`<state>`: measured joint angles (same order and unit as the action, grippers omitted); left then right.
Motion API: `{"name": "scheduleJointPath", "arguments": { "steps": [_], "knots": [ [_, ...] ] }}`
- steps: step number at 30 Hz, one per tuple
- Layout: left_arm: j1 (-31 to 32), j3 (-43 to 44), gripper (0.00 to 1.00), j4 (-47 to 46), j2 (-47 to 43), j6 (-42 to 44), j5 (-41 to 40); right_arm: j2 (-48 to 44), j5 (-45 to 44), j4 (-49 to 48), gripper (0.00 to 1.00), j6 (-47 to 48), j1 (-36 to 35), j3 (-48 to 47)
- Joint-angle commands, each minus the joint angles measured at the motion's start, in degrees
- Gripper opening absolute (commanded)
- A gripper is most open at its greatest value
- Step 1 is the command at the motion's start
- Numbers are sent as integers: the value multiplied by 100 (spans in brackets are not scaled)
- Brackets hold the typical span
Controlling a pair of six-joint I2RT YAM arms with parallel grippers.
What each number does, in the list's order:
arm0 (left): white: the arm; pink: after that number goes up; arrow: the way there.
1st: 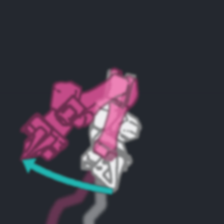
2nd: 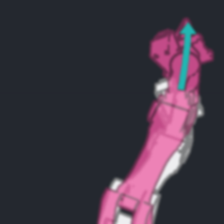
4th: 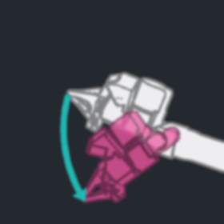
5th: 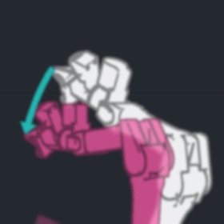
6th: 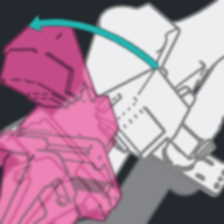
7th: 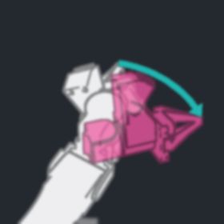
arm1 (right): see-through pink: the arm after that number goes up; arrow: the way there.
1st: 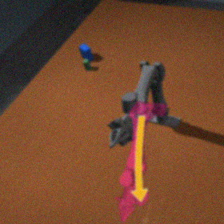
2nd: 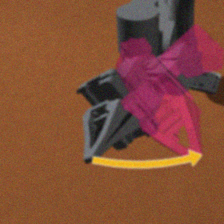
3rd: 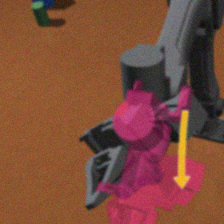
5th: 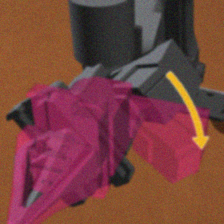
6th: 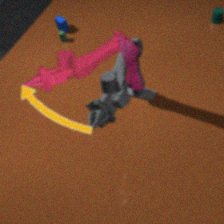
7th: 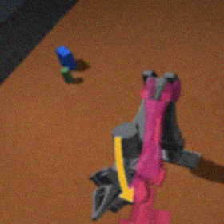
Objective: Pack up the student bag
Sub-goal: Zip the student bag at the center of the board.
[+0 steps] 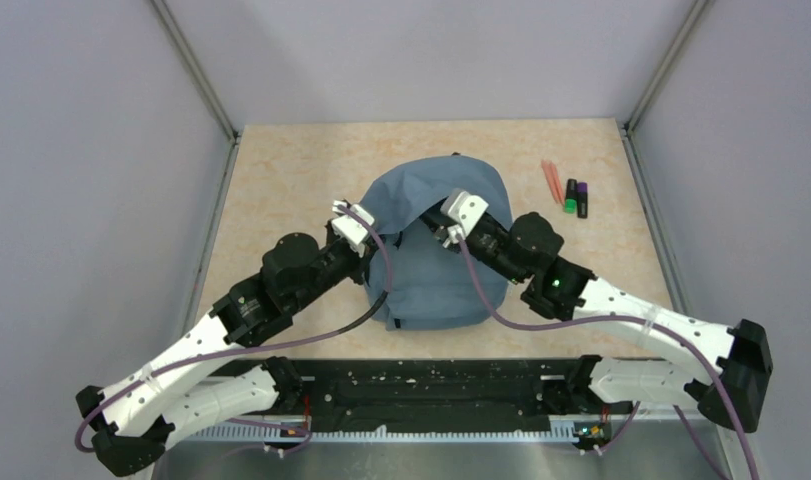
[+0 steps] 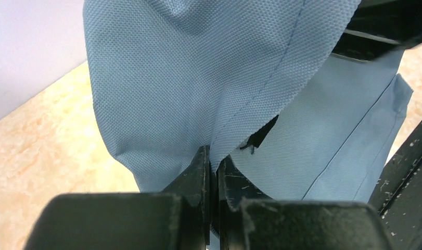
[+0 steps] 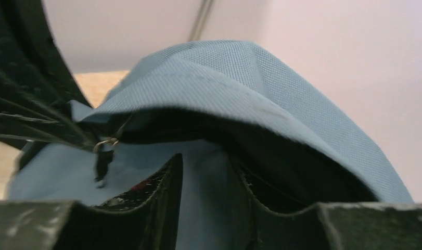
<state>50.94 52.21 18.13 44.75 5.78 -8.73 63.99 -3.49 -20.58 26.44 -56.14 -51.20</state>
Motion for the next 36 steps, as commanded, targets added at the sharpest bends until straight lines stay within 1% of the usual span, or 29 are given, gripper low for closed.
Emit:
{"name": "scheduleJointPath", "arguments": {
  "steps": [1, 3, 4, 6, 9, 12, 15, 17, 18, 21, 29, 30, 32, 36],
  "knots": [
    [-5, 447, 0, -371, -58, -537, -368, -800, 581, 618, 44, -1534, -38, 76],
    [-13, 624, 0, -252, 45, -864, -358, -1117, 955, 547, 55, -1963, -38, 487],
    [-14, 716, 0, -189, 99, -932, -340, -1263, 1124, 470, 58, -2195, -30, 653],
    [-14, 918, 0, -78, 204, -1052, -296, -1517, 1352, 340, 62, -2470, -42, 897],
    [-14, 1007, 0, -62, 257, -1094, -226, -1691, 1558, 141, 63, -2916, -33, 1006],
    [-14, 995, 0, -89, 236, -1053, -277, -1514, 2020, -180, 59, -3450, -42, 920],
    [-14, 975, 0, -95, 217, -1065, -258, -1095, 1794, -462, 53, -4104, -41, 738],
    [-14, 960, 0, -107, 209, -1078, -222, -827, 1623, -495, 47, -4351, -37, 557],
    [-14, 958, 0, -112, 205, -1088, -206, -684, 1532, -535, 47, -4446, -37, 463],
    [-14, 956, 0, -125, 213, -1101, -182, -343, 1401, -599, 45, -4450, -57, 254],
    [-14, 963, 0, -141, 217, -1135, -155, 167, 941, -805, 46, -4221, -122, -108],
    [-14, 965, 0, -147, 220, -1136, -155, 239, 963, -815, 44, -4183, -127, -165],
    [-14, 974, 0, -143, 231, -1141, -155, 391, 983, -777, 38, -4092, -149, -275],
    [-14, 999, 0, -143, 218, -1132, -219, 524, 939, -559, 21, -3946, -153, -470]
  ]
}}
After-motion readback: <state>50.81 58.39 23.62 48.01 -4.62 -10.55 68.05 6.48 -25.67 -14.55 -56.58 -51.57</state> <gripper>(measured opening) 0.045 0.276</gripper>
